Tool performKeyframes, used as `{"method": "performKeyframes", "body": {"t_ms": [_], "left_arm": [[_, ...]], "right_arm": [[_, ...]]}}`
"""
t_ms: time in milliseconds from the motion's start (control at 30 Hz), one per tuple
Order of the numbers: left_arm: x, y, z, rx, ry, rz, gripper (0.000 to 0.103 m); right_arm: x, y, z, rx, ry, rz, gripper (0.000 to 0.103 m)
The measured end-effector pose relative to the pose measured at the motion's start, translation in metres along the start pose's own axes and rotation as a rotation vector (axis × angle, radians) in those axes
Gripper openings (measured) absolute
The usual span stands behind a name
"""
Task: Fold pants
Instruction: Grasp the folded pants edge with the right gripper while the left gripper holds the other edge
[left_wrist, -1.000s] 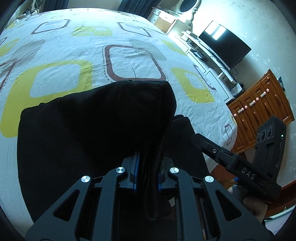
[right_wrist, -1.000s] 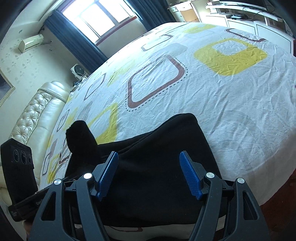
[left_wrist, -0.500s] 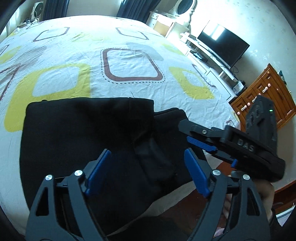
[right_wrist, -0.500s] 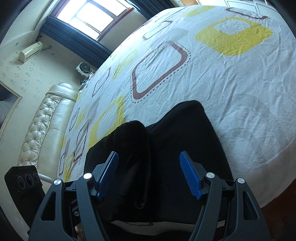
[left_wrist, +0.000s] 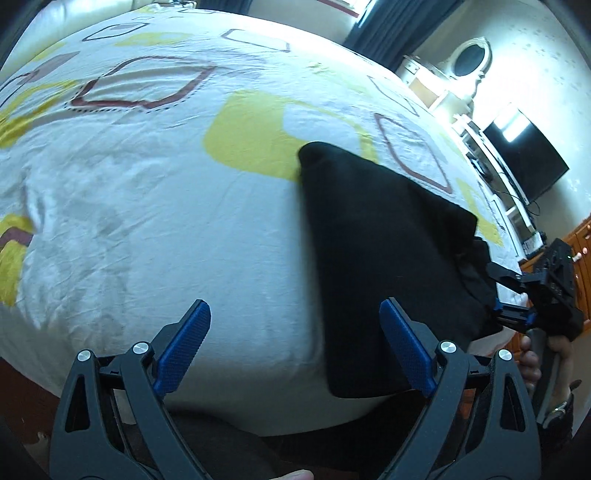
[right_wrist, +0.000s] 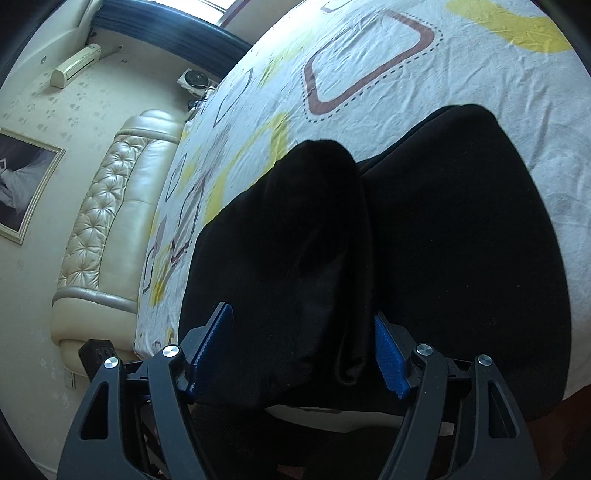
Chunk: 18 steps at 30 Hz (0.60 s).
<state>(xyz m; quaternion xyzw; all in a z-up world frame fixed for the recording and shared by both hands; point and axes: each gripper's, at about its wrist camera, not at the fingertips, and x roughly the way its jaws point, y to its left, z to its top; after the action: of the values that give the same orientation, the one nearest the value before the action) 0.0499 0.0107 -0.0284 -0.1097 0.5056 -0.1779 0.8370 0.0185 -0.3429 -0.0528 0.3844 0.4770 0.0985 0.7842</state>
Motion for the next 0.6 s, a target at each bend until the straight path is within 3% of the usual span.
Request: {"method": "performKeyframes", "body": {"t_ms": [100, 133, 233, 333, 433, 600], "left_arm": [[0.007, 0.011, 0.002, -0.035, 0.018, -0.005, 0.093], [0.009, 0.013, 0.003, -0.05, 0.022, -0.016, 0.093], [0.018, 0.023, 0.002, -0.124, 0.049, -0.049, 0.1], [0.023, 0.036, 0.001, -0.2, 0.071, -0.094, 0.1], [0.024, 0.035, 0.001, -0.191, 0.077, -0.09, 0.1], [0.023, 0.038, -0.003, -0.209, 0.061, -0.096, 0.1]], "right_arm": [[0.009, 0.003, -0.004, -0.005, 0.031, 0.01, 0.071], [0.01, 0.003, -0.004, -0.008, 0.03, 0.002, 0.067], [0.015, 0.002, -0.004, -0.01, 0.037, -0.042, 0.039], [0.017, -0.004, -0.003, -0.009, 0.044, -0.051, 0.024], [0.014, -0.005, -0.003, 0.009, 0.044, -0.016, 0.017], [-0.006, 0.008, -0.005, -0.026, -0.018, 0.017, 0.015]]}}
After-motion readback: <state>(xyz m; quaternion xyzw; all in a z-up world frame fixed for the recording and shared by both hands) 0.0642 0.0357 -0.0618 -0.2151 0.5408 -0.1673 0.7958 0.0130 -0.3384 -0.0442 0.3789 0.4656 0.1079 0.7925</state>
